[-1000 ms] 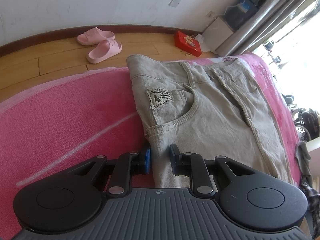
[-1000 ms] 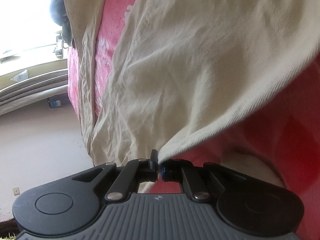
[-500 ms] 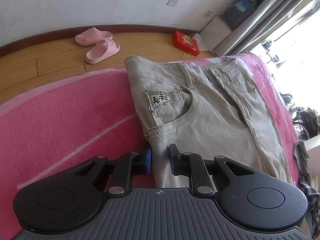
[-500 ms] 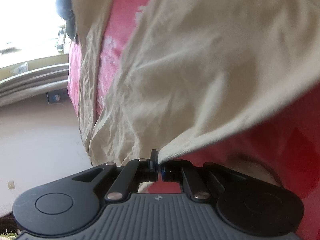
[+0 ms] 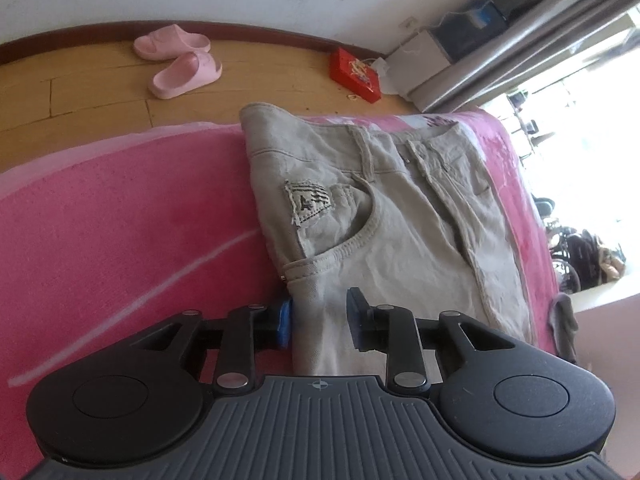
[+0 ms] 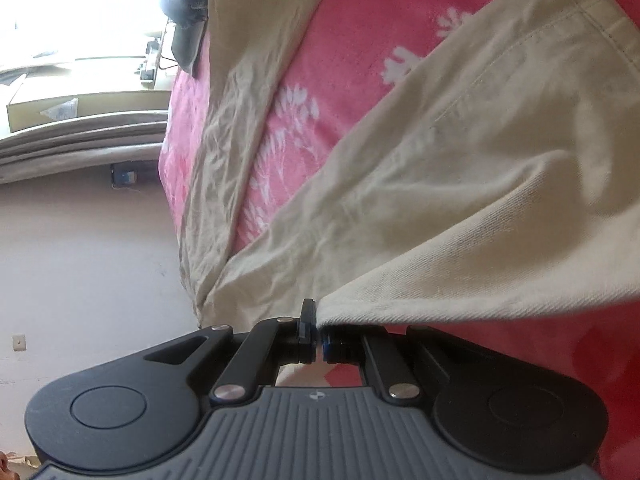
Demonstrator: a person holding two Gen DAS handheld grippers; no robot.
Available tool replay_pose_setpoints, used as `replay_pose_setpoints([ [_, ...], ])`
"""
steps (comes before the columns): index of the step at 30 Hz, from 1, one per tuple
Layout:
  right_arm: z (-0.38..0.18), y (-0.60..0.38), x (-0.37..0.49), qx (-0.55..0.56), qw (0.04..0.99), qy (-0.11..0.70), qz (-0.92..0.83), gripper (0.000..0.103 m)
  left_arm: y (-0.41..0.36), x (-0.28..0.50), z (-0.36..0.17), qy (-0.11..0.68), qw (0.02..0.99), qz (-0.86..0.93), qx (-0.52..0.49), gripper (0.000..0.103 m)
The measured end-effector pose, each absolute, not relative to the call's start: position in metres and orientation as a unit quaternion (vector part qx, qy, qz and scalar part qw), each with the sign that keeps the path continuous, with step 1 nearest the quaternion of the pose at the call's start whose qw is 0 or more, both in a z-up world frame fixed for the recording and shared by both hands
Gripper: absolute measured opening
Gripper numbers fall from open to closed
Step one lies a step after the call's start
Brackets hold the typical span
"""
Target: Fold clothes
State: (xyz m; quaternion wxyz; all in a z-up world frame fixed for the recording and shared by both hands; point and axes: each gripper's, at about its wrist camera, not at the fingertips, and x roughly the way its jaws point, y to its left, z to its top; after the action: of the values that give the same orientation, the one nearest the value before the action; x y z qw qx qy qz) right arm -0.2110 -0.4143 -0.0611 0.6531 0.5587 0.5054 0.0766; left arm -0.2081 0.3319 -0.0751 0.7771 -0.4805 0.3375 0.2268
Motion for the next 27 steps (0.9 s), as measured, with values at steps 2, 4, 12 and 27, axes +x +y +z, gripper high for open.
replay_pose_setpoints([
  [2,-0.058,-0.414,-0.210,0.560,0.656,0.500,0.074,0.004,0.330,-0.206,-0.068,0.329,0.782,0.225,-0.479,0.020],
  [4,-0.051,-0.414,-0.207,0.558,0.665,0.491,0.077,0.004,0.329,-0.203,-0.057,0.312,0.789,0.218,-0.483,0.012],
  [12,0.010,-0.423,-0.166,0.539,0.736,0.396,0.106,0.004,0.322,-0.180,-0.012,0.242,0.816,0.181,-0.493,0.010],
  [27,0.071,-0.430,-0.052,0.489,0.807,0.312,0.107,0.004,0.310,-0.041,0.008,0.216,0.847,0.126,-0.469,0.010],
])
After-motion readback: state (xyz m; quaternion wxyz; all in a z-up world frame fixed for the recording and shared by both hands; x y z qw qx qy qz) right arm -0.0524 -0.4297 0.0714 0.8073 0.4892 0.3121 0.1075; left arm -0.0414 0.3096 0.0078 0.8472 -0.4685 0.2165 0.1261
